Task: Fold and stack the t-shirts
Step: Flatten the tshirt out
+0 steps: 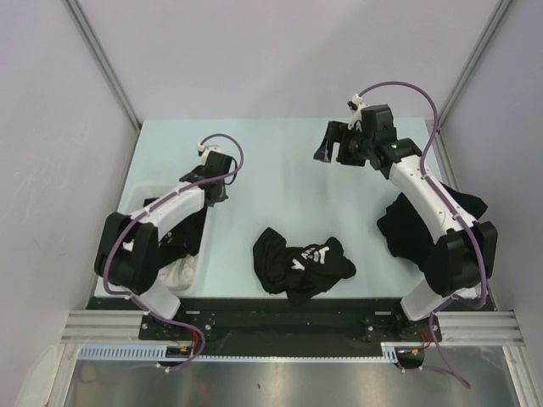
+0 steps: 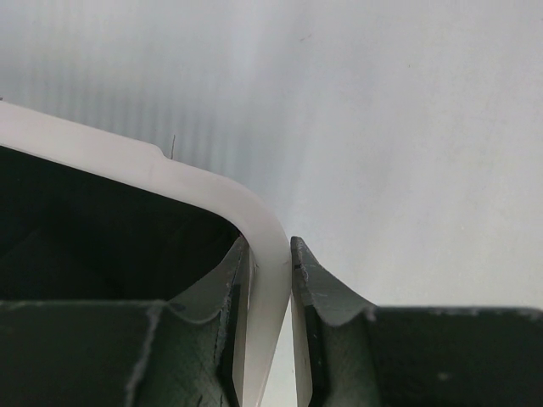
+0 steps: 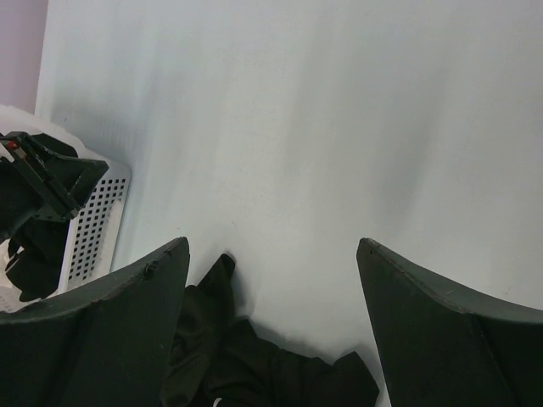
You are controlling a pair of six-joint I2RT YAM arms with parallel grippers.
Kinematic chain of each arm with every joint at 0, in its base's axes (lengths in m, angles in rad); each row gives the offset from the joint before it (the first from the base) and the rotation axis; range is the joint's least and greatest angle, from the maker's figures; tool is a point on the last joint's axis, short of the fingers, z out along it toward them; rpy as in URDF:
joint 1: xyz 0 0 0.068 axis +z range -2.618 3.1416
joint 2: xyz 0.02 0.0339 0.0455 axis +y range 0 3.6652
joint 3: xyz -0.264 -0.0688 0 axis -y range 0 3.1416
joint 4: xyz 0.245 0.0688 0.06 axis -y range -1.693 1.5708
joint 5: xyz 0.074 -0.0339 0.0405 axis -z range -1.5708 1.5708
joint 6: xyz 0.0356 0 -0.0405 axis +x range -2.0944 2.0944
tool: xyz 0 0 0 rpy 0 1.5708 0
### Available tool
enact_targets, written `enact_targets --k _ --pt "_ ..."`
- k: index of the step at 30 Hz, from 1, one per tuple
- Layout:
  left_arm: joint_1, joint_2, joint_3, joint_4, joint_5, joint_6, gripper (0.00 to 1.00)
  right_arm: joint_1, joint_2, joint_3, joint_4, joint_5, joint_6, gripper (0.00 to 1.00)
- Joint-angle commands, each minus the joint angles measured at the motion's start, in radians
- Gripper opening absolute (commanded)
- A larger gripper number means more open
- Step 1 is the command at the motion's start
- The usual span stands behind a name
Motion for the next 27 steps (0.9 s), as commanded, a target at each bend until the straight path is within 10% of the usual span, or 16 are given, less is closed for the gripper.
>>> enact_targets --k 1,27 --pt "0.039 0.005 -0.078 -0.249 -0.040 -0.005 0.00 -0.002 -0.033 -0.005 0.039 -0.019 0.008 0.85" --pt "0.100 -0.016 -0.126 -0.271 -0.091 0.030 0.00 -0.004 -0.029 -0.013 0.050 -0.025 0.015 0.86"
